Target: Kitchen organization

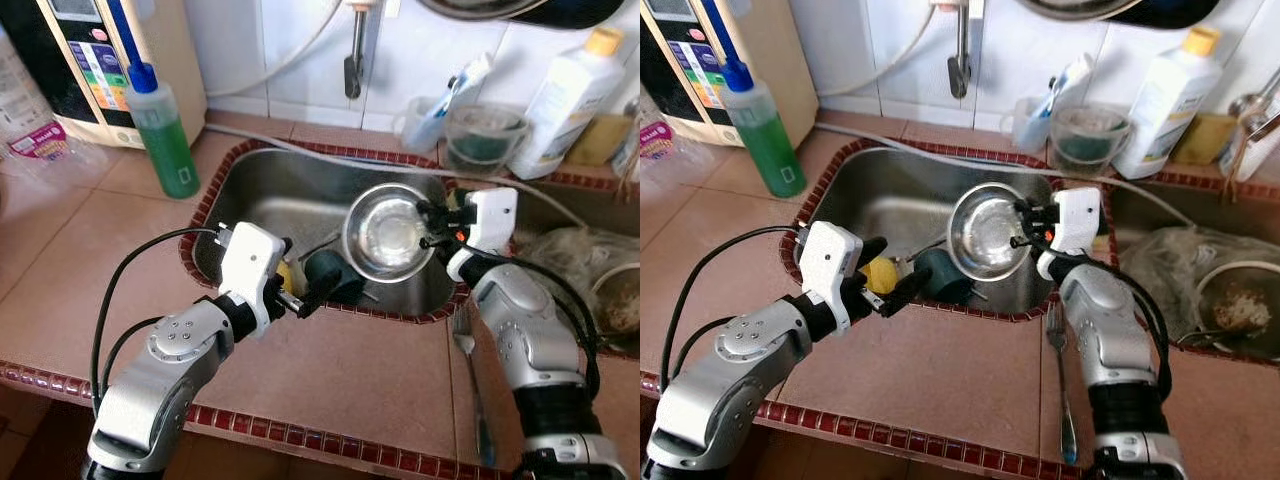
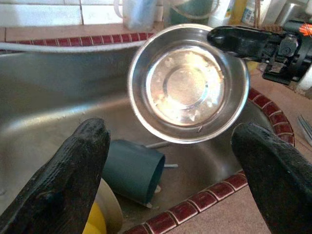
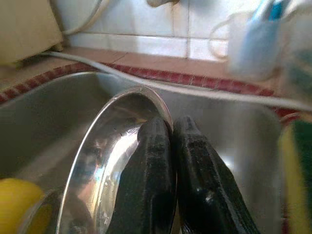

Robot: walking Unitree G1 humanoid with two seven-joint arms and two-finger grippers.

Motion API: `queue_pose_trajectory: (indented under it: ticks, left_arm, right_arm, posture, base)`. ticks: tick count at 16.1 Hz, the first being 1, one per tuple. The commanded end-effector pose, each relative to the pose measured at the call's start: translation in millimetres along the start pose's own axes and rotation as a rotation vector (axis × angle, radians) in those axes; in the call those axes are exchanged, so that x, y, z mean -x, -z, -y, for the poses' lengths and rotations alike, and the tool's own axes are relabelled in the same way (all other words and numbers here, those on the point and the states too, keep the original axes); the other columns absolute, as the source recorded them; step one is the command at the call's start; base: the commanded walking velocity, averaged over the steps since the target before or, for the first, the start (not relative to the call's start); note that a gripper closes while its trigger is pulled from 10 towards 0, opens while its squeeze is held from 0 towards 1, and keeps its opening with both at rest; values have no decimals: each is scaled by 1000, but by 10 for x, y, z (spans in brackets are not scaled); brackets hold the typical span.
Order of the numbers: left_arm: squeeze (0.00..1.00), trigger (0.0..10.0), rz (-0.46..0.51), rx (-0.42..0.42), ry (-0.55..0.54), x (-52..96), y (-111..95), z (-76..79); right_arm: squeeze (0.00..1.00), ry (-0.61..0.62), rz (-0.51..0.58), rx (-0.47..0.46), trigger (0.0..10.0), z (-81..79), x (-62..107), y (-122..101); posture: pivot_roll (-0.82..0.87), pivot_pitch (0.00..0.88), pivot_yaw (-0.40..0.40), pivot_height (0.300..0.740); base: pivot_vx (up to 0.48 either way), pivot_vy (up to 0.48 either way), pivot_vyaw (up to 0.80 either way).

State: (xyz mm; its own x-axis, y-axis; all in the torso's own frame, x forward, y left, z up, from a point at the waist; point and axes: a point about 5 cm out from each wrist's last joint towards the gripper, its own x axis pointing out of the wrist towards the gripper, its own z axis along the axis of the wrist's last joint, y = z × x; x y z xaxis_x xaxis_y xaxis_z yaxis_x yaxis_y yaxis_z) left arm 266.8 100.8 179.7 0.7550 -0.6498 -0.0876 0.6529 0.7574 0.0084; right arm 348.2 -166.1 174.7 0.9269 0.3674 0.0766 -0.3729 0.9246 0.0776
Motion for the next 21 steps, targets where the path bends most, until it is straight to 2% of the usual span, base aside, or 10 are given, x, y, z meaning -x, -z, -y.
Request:
queue_pose_trajectory:
  ticks: [1, 4, 10, 17, 18, 21]
  left_arm:
    - [0, 10000, -9, -6, 16, 17, 2, 54]
    - [0, 10000, -20, -7, 37, 31, 0, 108]
    - [0, 10000, -35, -13, 26, 44, 7, 86]
    - [0, 10000, -31, -10, 27, 26, -10, 80]
    - [0, 10000, -30, -12, 27, 22, -11, 77]
    - [0, 10000, -28, -15, 29, 16, -14, 76]
  right_arm:
    - [0, -33, 4, -33, 10000, -24, -32, -42]
    - [0, -90, -35, -41, 10000, -60, -79, -17]
    - [0, -197, -161, -98, 10000, -216, -55, 199]
    - [0, -243, -212, -123, 10000, -255, -20, 252]
    - [1000, -241, -214, -120, 10000, -253, -22, 253]
    - [1000, -252, -218, -126, 10000, -284, -23, 262]
  posture:
    - [-134, 222, 4, 740]
    - [-129, 231, 5, 740]
    - [-121, 228, 2, 740]
    - [-122, 211, 3, 740]
    - [-122, 208, 4, 740]
    - [-122, 195, 5, 740]
  base:
    - [0, 0, 0]
    - [0, 0, 0]
    - [0, 0, 0]
    - [0, 0, 0]
    - [0, 0, 0]
    - [0, 0, 0]
